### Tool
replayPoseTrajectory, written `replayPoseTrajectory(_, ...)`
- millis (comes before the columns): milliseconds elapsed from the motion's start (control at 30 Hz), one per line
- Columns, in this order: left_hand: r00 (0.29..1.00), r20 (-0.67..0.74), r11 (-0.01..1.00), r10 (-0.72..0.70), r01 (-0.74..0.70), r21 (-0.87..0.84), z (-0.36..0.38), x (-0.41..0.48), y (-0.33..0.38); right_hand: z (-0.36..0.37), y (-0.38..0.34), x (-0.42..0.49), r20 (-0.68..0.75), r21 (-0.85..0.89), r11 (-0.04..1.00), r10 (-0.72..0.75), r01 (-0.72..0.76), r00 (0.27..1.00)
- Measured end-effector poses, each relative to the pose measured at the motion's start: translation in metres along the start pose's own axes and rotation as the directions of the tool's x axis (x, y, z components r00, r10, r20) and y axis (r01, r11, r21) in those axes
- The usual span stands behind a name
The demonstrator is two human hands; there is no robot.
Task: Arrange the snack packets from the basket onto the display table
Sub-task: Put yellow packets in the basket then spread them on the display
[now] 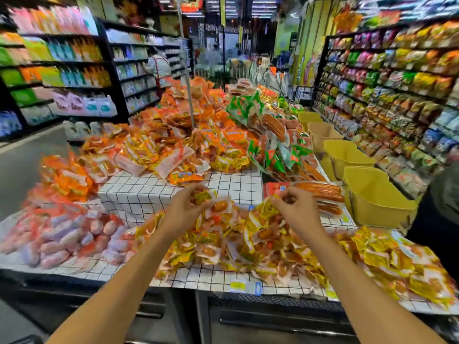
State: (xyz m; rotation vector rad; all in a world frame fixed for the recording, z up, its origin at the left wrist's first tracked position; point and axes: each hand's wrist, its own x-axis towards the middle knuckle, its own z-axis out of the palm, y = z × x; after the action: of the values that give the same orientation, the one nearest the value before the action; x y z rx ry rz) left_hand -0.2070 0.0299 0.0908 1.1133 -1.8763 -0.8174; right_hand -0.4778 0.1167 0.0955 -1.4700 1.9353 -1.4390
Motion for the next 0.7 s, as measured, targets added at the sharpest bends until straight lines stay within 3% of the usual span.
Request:
replayPoseTrajectory(267, 0.999, 0.004, 0.985, -0.041, 0.039, 0.168, -0.008, 0.045, -0.059, 0.092, 0.017, 0.026, -0.109, -0.005, 0.999, 0.043, -0.043, 0.993)
replayPoseTrajectory(400, 0.997, 0.074, 0.928, 0.01, -0.036, 0.372, 0.019, 0.045, -0.098, 0.131, 0.049, 0.011, -0.027, -0.076, 0.995, 0.066, -0.068, 0.997)
replayPoseTrajectory(567, 0.986, 0.141, 0.82, 0.093, -0.156, 0.551, 0.048, 0.035, -0.121, 0.158, 0.067, 0.008, 0.126, -0.255, 0.962, -0.068, 0.099, 0.99)
replayPoseTrajectory(700, 0.982, 0.187, 0.82, -0.01, -0.099, 0.564, 0.051, 0.031, -0.132, 0.163, 0.077, 0.009, 0.203, -0.437, 0.894, -0.008, 0.097, 0.979)
